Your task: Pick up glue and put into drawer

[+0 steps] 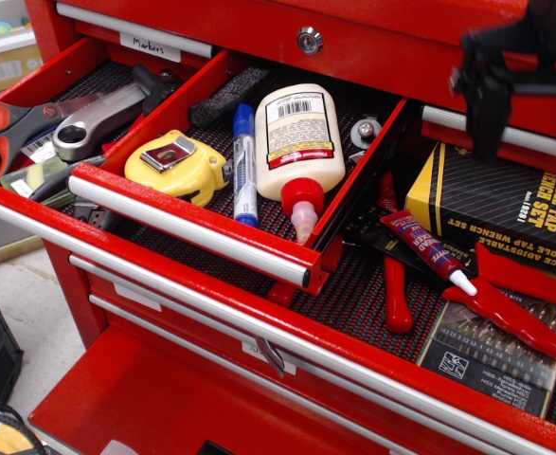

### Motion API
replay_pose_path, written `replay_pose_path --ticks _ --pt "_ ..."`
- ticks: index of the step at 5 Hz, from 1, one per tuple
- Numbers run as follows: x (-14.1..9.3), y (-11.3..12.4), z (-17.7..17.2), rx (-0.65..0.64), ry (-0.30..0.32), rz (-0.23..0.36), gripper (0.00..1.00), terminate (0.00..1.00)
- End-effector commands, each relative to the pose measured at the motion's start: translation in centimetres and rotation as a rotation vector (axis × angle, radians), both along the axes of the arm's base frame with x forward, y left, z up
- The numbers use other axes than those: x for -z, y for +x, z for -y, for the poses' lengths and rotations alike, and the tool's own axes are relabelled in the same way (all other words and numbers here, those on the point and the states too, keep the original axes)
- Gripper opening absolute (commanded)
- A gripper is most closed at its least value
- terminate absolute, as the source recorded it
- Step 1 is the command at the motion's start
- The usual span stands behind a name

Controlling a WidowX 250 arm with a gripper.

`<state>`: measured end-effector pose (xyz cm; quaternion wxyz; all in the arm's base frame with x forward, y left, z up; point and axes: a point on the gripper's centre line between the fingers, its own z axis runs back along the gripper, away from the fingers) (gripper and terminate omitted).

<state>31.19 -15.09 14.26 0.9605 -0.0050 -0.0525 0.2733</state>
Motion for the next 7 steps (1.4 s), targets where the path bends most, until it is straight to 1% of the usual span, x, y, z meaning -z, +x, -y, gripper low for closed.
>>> replay_pose_path --ticks 1,2,3,4,5,6,7 --pt "1.3 1.0 -1.1 -0.189 -0.068 0.055 1.00 0.00" --pt "3.4 0.2 -2.2 -0.201 -0.093 0.058 1.00 0.00" --pt "5.0 -0.1 -2.7 -0.202 -0.115 0.038 1.00 0.00" --pt "6.3 0.1 -2.7 -0.186 -0.120 0.020 1.00 0.00" --pt "7.1 0.3 -3.0 -0.197 -0.119 0.013 1.00 0.00" --pt "8.2 0.6 -3.0 -0.208 -0.147 0.024 0.00 0.00" --pt "8.7 0.5 -2.9 -0.214 -0.144 0.028 0.00 0.00"
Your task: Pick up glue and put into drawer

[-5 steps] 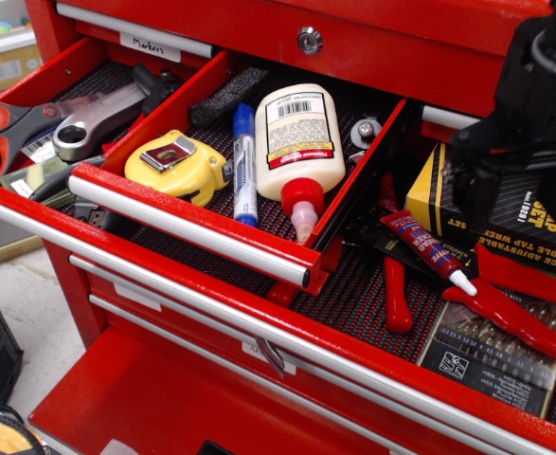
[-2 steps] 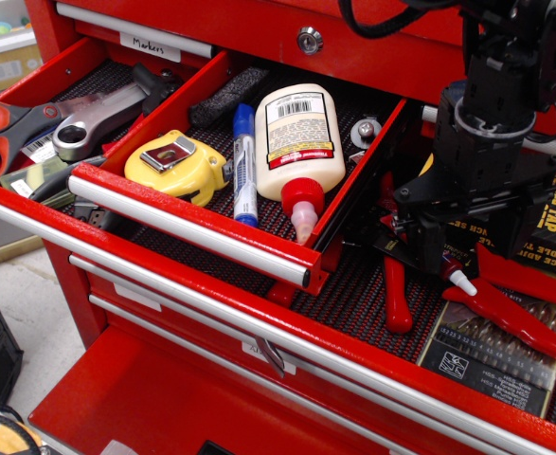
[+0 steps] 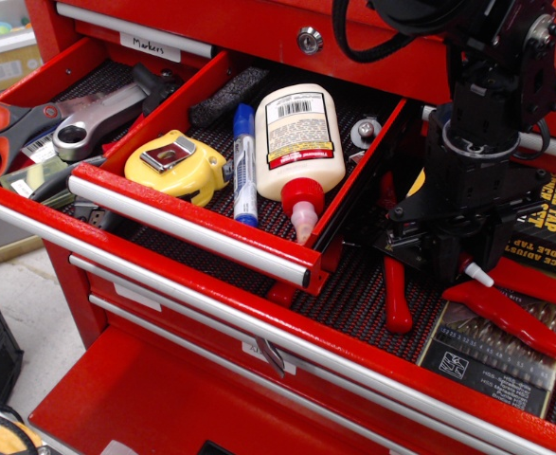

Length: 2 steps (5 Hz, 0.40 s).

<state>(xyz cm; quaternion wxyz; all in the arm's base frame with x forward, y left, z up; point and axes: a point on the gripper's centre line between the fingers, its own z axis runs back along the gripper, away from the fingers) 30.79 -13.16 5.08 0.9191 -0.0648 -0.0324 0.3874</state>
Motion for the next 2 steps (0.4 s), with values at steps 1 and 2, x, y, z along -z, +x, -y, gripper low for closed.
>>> replay_pose_path --ticks 1,2 --pt "-1.1 0.8 -0.9 0.019 -0.005 0.019 0.00 0.00" --pt "-6.0 0.2 0.3 -0.036 0.062 -0.112 0.00 0.00"
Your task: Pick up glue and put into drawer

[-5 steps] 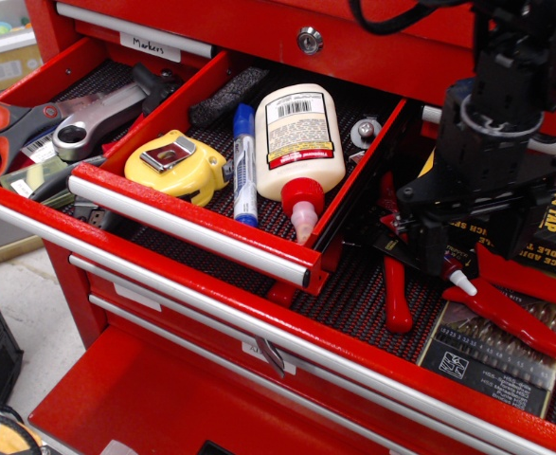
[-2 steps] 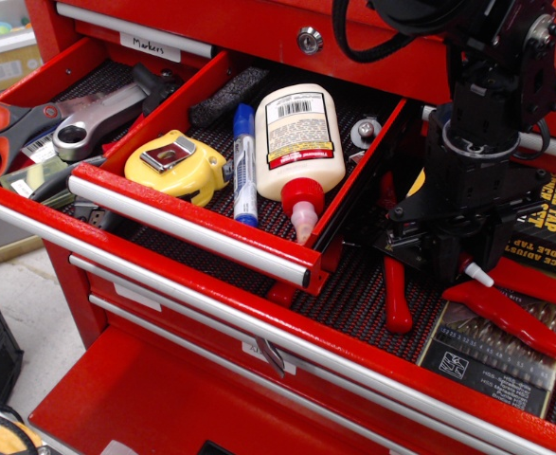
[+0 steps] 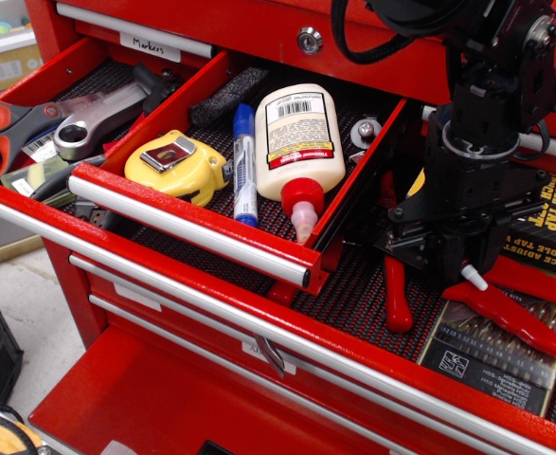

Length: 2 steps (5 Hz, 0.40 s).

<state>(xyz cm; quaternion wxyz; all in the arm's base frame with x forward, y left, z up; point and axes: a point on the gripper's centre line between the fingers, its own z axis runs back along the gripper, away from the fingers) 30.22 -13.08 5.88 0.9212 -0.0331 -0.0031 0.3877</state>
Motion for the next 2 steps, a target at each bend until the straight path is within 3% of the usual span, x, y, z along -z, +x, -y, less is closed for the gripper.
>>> replay_pose_path --ticks 1,2 --pt "-10.0 -0.3 0.0 -0.058 0.100 -0.165 0.00 0.00" --pt "-14.0 -2.3 -4.5 0.039 0.150 -0.234 0.00 0.00"
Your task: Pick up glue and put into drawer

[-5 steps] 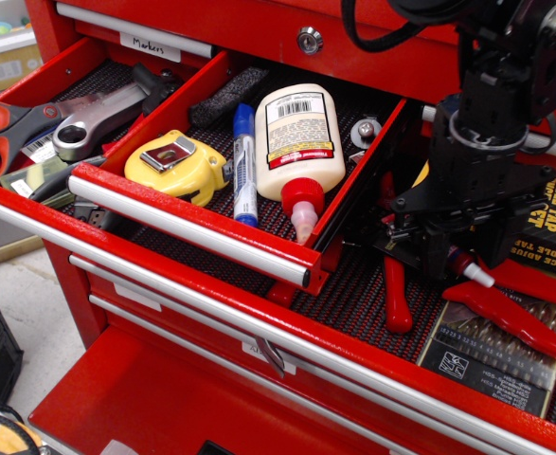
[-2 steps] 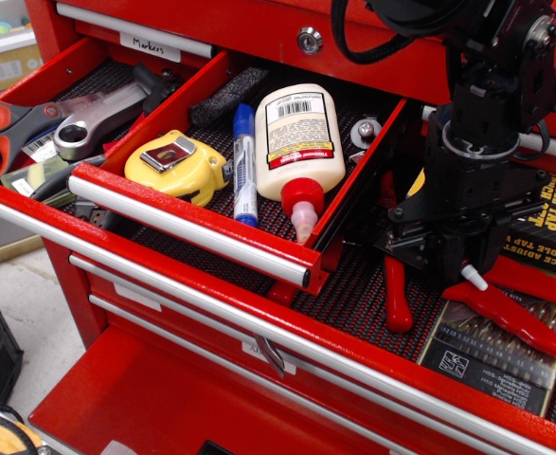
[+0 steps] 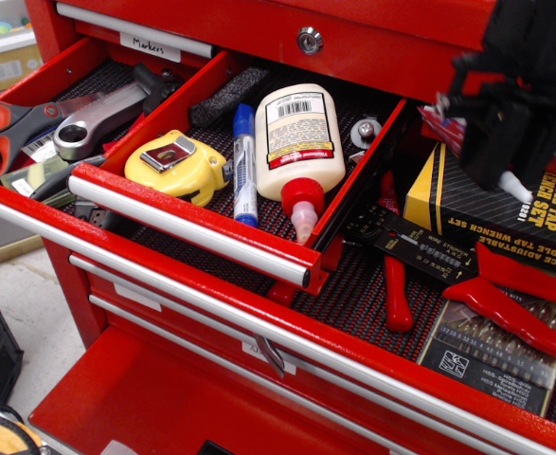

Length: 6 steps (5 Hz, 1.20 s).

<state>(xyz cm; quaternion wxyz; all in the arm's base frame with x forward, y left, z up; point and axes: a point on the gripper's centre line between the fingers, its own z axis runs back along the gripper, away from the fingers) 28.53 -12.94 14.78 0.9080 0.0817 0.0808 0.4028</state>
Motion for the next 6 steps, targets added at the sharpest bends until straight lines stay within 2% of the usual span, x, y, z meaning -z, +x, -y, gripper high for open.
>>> replay_pose_path --ticks 1,2,3,5,6 --pt "-5.8 -1.3 -9.5 0.142 -0.015 0.014 0.00 0.00" --pt "-5.9 -0.3 -14.1 0.183 0.031 0.053 0.00 0.00" --pt "-5.1 0.7 -15.6 0.250 0.017 0.099 1.00 0.00" --pt "-5.1 0.7 -15.6 0.250 0.017 0.099 1.00 0.00" --pt "-5.1 0.7 -15.6 0.250 0.017 0.099 1.00 1.00"
